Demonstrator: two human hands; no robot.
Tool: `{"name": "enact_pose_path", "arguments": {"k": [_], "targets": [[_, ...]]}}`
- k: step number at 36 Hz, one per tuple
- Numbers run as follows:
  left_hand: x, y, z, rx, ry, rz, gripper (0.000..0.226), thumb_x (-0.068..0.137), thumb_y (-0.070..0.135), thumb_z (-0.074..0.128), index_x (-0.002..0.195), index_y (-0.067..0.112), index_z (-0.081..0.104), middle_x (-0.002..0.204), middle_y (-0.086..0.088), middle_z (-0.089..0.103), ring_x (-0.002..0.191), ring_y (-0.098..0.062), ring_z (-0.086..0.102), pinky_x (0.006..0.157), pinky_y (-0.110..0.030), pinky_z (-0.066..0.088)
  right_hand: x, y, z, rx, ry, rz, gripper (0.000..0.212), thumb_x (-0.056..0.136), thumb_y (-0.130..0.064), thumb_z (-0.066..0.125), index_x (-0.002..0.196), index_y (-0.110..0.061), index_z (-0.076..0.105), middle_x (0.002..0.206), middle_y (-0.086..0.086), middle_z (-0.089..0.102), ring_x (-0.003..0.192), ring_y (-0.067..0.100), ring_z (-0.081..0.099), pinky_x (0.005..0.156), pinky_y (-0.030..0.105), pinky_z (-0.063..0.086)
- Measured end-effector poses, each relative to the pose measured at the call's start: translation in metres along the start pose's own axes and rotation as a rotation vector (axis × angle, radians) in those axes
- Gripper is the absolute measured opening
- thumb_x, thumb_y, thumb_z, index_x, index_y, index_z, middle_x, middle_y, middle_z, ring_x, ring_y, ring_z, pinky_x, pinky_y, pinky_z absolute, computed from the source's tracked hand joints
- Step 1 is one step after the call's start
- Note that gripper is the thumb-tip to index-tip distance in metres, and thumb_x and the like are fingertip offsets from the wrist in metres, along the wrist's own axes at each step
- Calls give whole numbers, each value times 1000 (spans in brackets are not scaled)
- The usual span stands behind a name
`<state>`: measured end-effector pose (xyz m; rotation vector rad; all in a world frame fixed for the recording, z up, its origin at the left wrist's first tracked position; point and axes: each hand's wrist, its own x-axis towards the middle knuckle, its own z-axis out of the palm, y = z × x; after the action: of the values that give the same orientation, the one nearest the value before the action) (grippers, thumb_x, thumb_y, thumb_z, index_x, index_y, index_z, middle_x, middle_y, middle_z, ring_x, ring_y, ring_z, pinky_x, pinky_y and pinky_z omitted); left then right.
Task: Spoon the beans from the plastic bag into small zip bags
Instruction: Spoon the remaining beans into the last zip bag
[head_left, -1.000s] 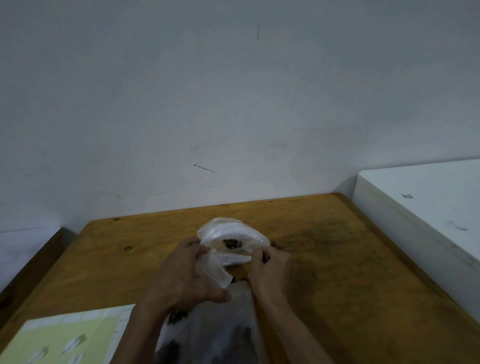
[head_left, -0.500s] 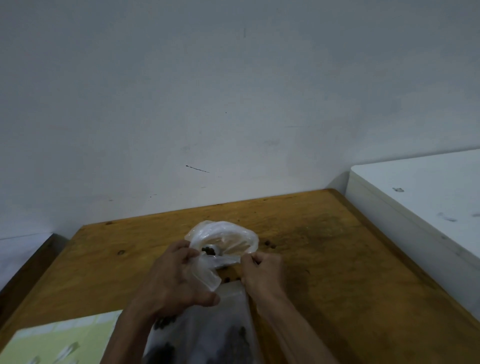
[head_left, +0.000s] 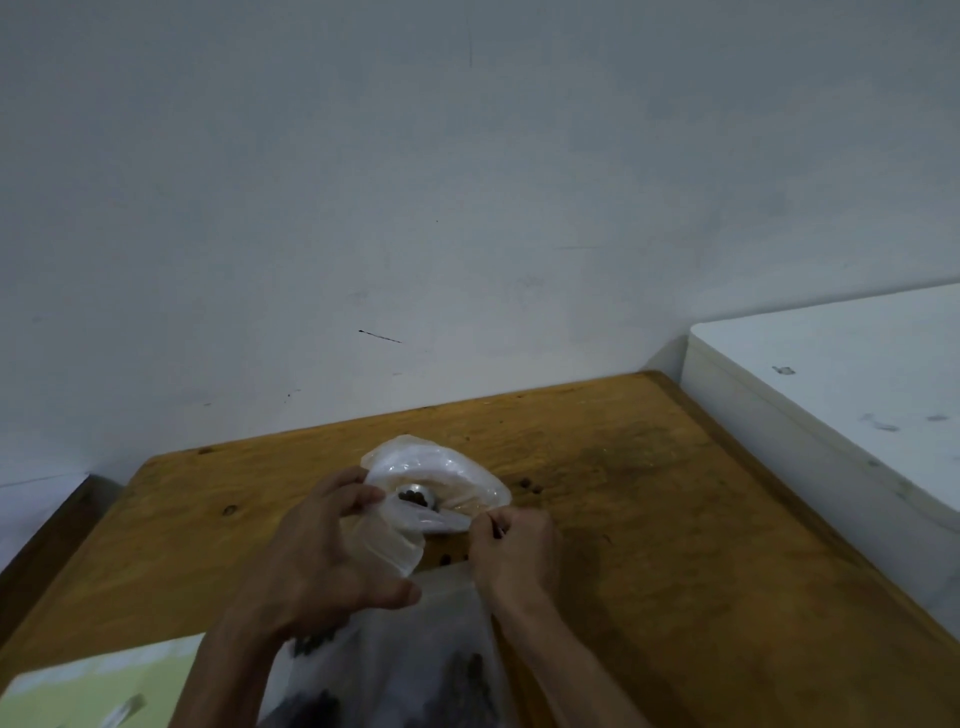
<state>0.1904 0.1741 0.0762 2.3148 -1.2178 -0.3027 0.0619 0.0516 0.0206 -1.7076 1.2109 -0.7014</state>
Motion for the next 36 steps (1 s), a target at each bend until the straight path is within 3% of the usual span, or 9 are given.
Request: {"name": "enact_pose_path", "arguments": {"k": [9, 13, 16, 20, 24, 27, 31, 36], "targets": [[-1, -12, 4, -7, -40, 0, 112, 34, 61, 89, 134, 26, 54, 145, 23, 30, 119, -3, 42, 94, -26, 43, 2, 0, -2, 205, -76, 148, 37, 91, -14, 62, 55, -12, 65, 47, -5, 51, 39, 3, 42, 42, 20, 34], [-3, -17, 3, -12, -42, -9, 111, 30, 64, 87, 130, 28, 56, 146, 22, 34, 119, -5, 48, 97, -29, 46, 3, 1, -5, 302, -82, 231, 27, 92, -17, 62, 68, -11, 72, 61, 4, 69, 48, 8, 56, 45, 22, 42], [-3, -18, 3, -2, -53, -16, 110, 29, 65, 87, 129, 29, 56, 144, 23, 34, 118, -5, 47, 95, -28, 46, 0, 2, -2, 370, -87, 254, 22, 91, -16, 63, 72, -10, 73, 63, 6, 69, 49, 11, 58, 45, 25, 44], [-3, -17, 4, 8, -35, 3, 111, 28, 67, 85, 129, 27, 57, 141, 23, 35, 115, -3, 47, 92, -25, 44, 0, 2, -5, 188, 12, 87, 24, 93, -17, 62, 70, -16, 71, 66, -1, 70, 59, 9, 67, 53, 25, 56], [-5, -12, 0, -2, 23, 36, 107, 28, 69, 83, 125, 30, 56, 141, 24, 36, 117, -4, 46, 94, -29, 46, -2, 0, -7, -3, 38, -61, 24, 92, -18, 64, 69, -17, 69, 63, -7, 65, 56, 0, 61, 47, 10, 46], [-2, -5, -2, 0, 62, 68, 96, 37, 58, 92, 122, 33, 55, 140, 25, 33, 119, -1, 38, 94, -25, 39, 0, 1, -5, -21, 32, -25, 24, 92, -20, 65, 70, -14, 71, 63, -5, 66, 57, 1, 63, 52, 13, 51], [0, -4, -2, 48, 6, 17, 101, 40, 57, 91, 130, 29, 55, 150, 19, 33, 117, -2, 37, 90, -22, 37, -2, 2, -3, 26, 27, 32, 25, 90, -20, 67, 68, -9, 72, 62, 0, 69, 58, 9, 67, 55, 28, 57], [-2, 0, 1, 40, -14, -11, 105, 40, 55, 92, 133, 26, 54, 152, 17, 30, 118, 0, 34, 94, -23, 37, 0, 3, -1, 164, 7, 116, 29, 89, -16, 65, 62, -5, 67, 55, 3, 64, 42, -1, 51, 44, 23, 47]]}}
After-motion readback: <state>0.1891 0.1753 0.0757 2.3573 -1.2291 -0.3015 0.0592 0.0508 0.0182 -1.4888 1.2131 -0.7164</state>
